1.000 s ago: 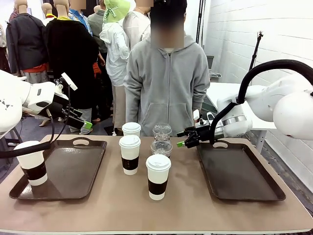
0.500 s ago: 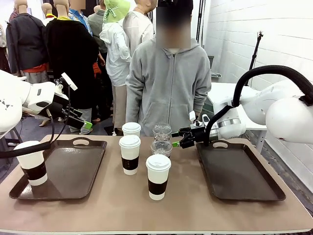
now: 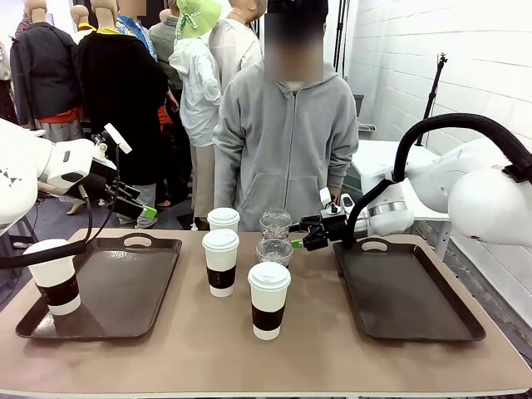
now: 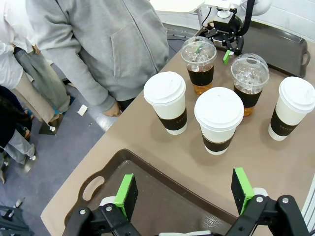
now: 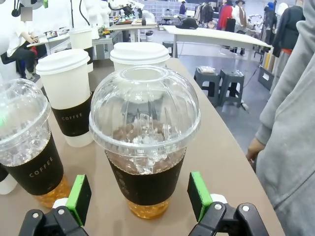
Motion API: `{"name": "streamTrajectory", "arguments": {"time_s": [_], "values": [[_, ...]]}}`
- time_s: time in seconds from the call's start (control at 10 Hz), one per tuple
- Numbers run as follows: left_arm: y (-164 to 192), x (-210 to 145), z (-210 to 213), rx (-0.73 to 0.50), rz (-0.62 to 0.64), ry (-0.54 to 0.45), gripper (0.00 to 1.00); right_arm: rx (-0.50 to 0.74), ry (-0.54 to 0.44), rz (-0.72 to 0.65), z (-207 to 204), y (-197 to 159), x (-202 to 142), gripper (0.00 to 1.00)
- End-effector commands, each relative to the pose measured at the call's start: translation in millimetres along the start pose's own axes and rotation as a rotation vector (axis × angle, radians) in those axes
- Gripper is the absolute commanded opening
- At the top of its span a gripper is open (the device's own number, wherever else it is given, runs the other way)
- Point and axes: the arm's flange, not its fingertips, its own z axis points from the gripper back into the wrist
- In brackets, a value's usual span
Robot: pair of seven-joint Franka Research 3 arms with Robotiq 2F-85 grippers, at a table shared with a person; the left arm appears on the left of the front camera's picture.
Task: Distribute the coffee onto the tray.
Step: Pick up one iced Americano and place it on the right Handle tray.
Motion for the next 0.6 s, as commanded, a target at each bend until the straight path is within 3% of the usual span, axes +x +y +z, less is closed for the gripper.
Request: {"name": "streamTrajectory", "arguments": {"time_s": [0.0,0.5], "values": [[1.0,-1.1,0.4,-0.005,0.004,-0.003,1.00,0.008,-0.009,-0.021,-7.4,-10.4,1.8,1.00],[1.0,-1.1,0.4,-0.005,0.004,-0.003,1.00,0.022,0.016,-0.038,-19.3,-15.2,1.0,1.00]]}}
